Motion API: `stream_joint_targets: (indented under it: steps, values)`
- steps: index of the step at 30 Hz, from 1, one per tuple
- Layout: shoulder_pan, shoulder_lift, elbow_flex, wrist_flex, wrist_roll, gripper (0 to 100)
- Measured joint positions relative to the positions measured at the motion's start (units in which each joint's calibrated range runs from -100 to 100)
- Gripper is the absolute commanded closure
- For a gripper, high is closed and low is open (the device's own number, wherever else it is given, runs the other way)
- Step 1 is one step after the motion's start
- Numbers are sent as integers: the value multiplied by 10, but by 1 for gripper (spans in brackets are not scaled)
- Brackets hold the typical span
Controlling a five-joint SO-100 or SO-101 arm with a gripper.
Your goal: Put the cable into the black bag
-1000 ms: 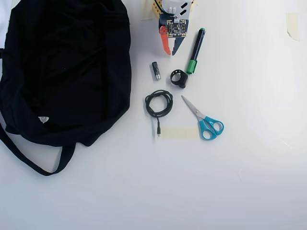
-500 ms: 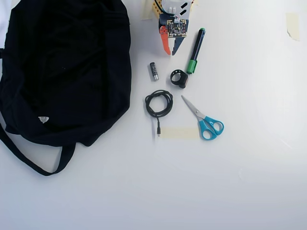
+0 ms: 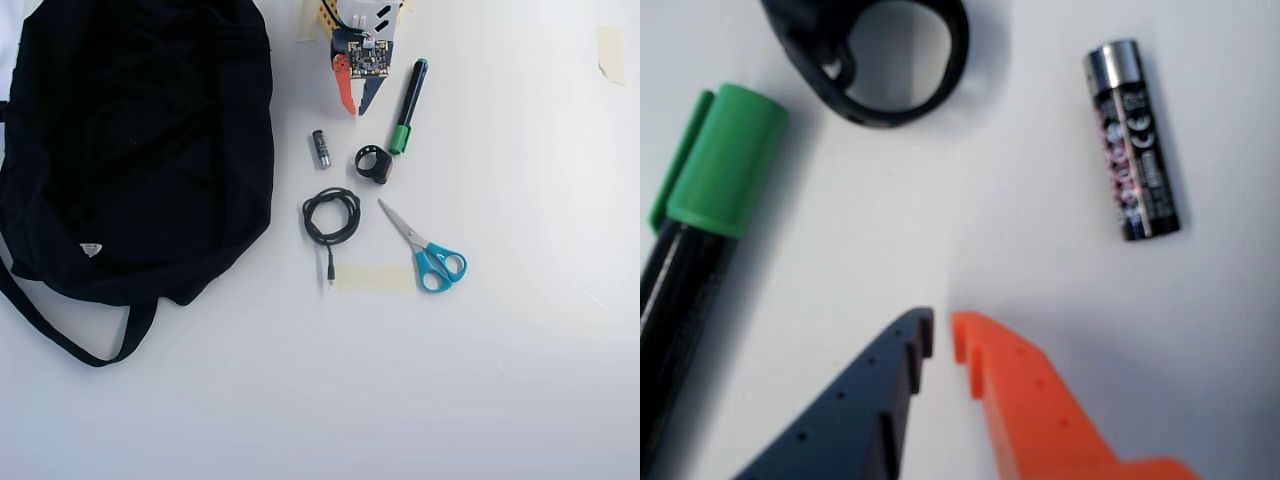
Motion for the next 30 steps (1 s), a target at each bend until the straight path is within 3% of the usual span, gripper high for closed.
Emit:
stream_joint_targets:
  steps: [17,30]
  values:
    - [0,0,0,-6,0,98]
    - [-18,79,-82,-259,0,98]
